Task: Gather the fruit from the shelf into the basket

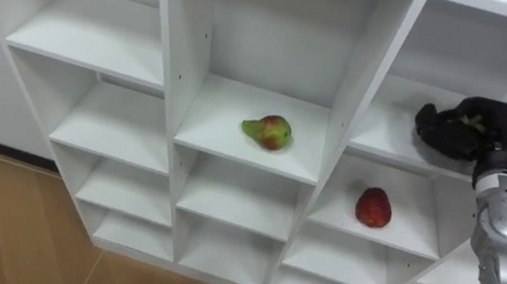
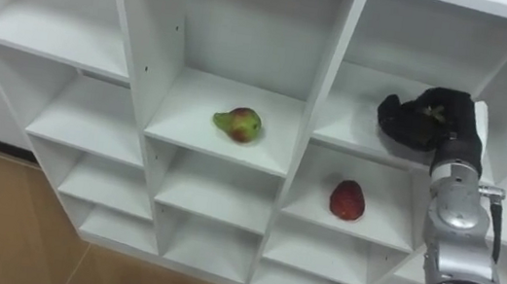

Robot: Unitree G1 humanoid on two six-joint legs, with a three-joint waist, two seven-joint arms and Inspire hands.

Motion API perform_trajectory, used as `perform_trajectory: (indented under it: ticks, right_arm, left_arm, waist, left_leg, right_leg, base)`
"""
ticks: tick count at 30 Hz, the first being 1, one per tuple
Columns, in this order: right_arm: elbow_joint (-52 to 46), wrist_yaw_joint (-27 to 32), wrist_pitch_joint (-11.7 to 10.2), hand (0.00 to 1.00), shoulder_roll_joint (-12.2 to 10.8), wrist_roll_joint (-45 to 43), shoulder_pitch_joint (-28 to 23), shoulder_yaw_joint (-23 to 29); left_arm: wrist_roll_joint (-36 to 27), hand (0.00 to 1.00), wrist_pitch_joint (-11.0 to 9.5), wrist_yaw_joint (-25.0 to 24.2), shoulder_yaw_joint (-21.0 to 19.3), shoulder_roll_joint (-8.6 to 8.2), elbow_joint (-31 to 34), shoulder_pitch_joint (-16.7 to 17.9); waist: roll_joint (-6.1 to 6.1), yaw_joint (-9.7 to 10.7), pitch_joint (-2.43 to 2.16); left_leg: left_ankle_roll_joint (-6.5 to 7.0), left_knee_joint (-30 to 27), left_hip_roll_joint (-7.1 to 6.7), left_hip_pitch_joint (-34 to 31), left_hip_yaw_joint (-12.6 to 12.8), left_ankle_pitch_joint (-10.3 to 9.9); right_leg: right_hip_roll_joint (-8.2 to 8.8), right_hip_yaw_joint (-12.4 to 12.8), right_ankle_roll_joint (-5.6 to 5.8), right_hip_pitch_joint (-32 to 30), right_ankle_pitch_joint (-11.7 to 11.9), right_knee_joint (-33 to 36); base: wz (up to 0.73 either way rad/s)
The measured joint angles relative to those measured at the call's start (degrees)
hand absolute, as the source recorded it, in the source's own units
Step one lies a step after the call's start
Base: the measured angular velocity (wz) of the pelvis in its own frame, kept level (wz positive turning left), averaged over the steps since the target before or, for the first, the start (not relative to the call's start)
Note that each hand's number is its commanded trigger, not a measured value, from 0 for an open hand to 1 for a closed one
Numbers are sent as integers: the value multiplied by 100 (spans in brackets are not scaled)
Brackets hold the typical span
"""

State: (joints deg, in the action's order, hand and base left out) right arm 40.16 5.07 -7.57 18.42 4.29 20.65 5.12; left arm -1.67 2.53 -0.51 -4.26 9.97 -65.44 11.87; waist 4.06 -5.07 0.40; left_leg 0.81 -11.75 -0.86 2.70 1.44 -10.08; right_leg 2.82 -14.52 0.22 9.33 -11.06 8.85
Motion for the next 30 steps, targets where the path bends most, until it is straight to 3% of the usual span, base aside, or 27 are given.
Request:
perform_trajectory:
  ticks: [6,13,21,22,25,30]
  right_arm:
    - [47,5,-38,100,-3,126,1,-26]
    - [-279,-170,8,100,-15,1225,-192,-153]
    - [-1193,-735,15,100,-102,2441,-807,-357]
    - [-1425,-842,17,100,-133,2511,-987,-356]
    - [-1945,-1197,-52,100,-311,2660,-1445,-395]
    - [-2512,-1580,192,100,-340,2961,-1945,-714]
  left_arm:
    - [-3,100,-4,81,23,-1,-18,-38]
    - [-1,100,1,143,233,-27,-67,-62]
    - [-448,100,-9,209,318,-38,144,-150]
    - [-439,100,-17,206,271,-40,158,-211]
    - [-472,100,-147,209,214,-56,206,-313]
    - [-667,100,-340,214,336,-68,385,-353]
  waist:
    - [-1,-1,3]
    - [-36,29,4]
    - [-78,154,-46]
    - [-60,148,-68]
    - [-83,167,-70]
    - [-140,162,-64]
  left_leg:
    - [0,14,2,2,-7,0]
    - [0,1,11,-30,13,-4]
    - [-2,2,9,-13,44,-4]
    - [-2,9,15,-8,67,-4]
    - [-2,18,21,44,113,-4]
    - [0,103,24,76,166,-5]
  right_leg:
    - [-2,12,0,11,0,-1]
    - [-1,30,-2,-37,2,11]
    - [-2,20,-2,-44,1,-11]
    - [-6,39,-2,-53,1,-11]
    - [0,55,-3,-51,2,-6]
    - [-3,165,1,-84,6,11]
  base:
    - [0]
    - [-2]
    - [-1]
    - [-7]
    - [-8]
    - [-10]
